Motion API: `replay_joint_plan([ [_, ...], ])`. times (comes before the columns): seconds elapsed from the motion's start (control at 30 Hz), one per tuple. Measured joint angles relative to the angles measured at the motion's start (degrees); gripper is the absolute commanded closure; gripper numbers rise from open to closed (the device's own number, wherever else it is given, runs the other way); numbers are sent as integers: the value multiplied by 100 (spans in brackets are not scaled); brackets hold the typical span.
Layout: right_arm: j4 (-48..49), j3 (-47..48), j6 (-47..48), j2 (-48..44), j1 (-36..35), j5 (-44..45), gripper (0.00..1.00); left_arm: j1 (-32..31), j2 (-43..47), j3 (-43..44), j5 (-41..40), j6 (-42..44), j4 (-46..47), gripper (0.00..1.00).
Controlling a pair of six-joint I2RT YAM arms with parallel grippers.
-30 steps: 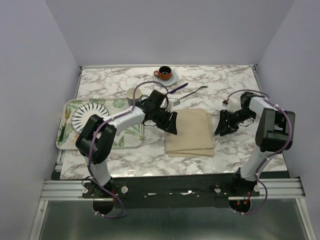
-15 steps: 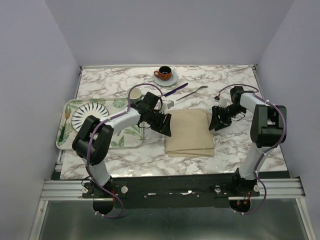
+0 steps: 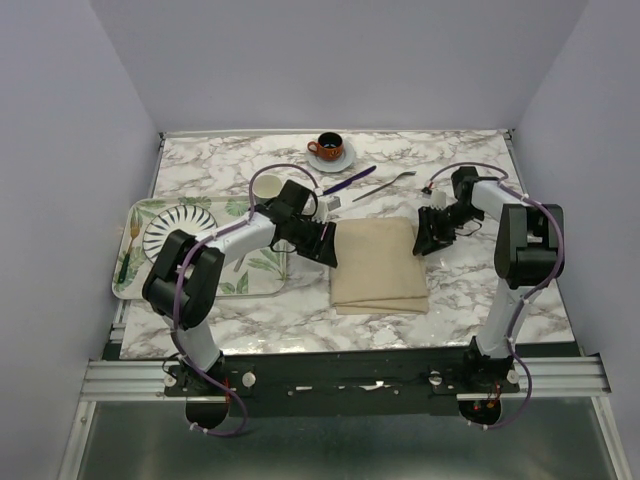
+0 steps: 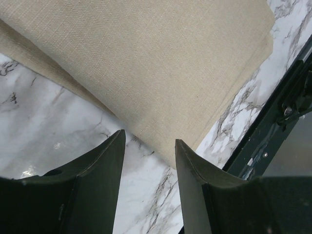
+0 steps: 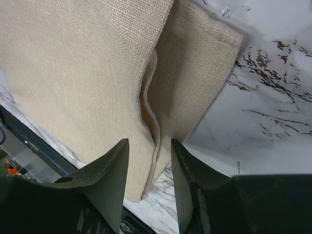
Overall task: Fold the napkin into a case and place the utensils inside
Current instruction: Smooth out the lower triangle-folded napkin at the center of the board.
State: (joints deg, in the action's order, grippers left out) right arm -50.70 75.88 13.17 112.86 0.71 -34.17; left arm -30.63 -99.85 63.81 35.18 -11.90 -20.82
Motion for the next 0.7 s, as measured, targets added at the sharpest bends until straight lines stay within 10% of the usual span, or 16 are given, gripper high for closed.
replay_joint_plan([
  [0.47, 46, 103, -81, 157, -111, 2, 58, 435, 57, -11, 0, -70, 61, 45],
  [0.7, -42, 280, -151, 291, -168, 22, 99, 761, 245, -13, 0, -144, 144, 45],
])
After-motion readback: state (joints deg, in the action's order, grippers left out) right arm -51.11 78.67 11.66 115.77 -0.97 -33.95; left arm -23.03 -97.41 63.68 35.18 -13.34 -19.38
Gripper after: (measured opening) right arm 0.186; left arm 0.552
